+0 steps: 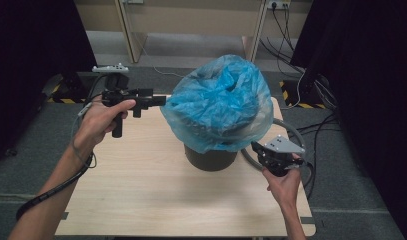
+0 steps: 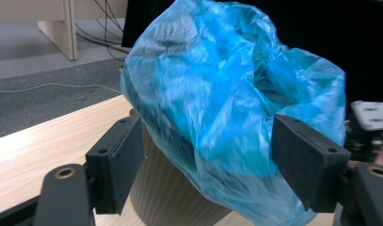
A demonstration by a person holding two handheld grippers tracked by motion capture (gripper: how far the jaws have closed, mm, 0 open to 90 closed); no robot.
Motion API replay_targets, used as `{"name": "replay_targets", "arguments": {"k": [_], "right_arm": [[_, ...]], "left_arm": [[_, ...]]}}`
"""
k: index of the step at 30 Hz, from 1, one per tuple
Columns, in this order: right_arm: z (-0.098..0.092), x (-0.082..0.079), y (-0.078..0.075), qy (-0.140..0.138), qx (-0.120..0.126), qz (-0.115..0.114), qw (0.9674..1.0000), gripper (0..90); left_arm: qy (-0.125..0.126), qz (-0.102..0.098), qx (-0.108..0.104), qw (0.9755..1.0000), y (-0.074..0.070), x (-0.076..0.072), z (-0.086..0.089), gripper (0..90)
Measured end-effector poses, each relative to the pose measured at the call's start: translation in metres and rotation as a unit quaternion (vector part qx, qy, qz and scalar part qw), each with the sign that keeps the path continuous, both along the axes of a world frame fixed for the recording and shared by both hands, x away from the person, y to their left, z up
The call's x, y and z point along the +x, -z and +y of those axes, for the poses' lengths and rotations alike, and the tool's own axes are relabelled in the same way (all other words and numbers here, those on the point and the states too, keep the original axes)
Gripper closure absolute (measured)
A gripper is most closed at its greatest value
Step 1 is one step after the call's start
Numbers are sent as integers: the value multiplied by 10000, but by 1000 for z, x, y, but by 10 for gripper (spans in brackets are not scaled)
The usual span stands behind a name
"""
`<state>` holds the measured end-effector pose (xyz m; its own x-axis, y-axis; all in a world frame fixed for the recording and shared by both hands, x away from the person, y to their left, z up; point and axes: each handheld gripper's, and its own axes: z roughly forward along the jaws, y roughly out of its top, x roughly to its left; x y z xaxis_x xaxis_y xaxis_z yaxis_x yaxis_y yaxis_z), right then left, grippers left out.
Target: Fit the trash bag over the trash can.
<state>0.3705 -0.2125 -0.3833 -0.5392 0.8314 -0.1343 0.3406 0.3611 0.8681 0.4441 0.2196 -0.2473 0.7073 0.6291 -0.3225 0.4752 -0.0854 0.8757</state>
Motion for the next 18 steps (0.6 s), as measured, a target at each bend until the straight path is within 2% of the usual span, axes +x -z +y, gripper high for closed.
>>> {"name": "replay_targets", "arguments": {"k": [3,7,10,13,16,18], "right_arm": [[-6,14,7,116,-188,184,9996,900],[-14,33,19,108,-95,414,9990,900],[-15,46,27,79,-225,579,9980,900],[-16,64,35,162,-194,734,9970,896],[-18,81,42,256,-81,958,9950,841],[-22,87,42,317,-125,1009,9943,729]], "left_arm": [[-19,-18,-58,10000,-4,1,2,250],[-144,-32,65,9999,-6,4,4,250],[-226,-25,111,9997,-5,6,4,250],[-267,42,98,9996,-1,12,2,251],[-333,81,168,9993,4,16,0,252],[-361,111,179,9991,6,19,0,253]]}}
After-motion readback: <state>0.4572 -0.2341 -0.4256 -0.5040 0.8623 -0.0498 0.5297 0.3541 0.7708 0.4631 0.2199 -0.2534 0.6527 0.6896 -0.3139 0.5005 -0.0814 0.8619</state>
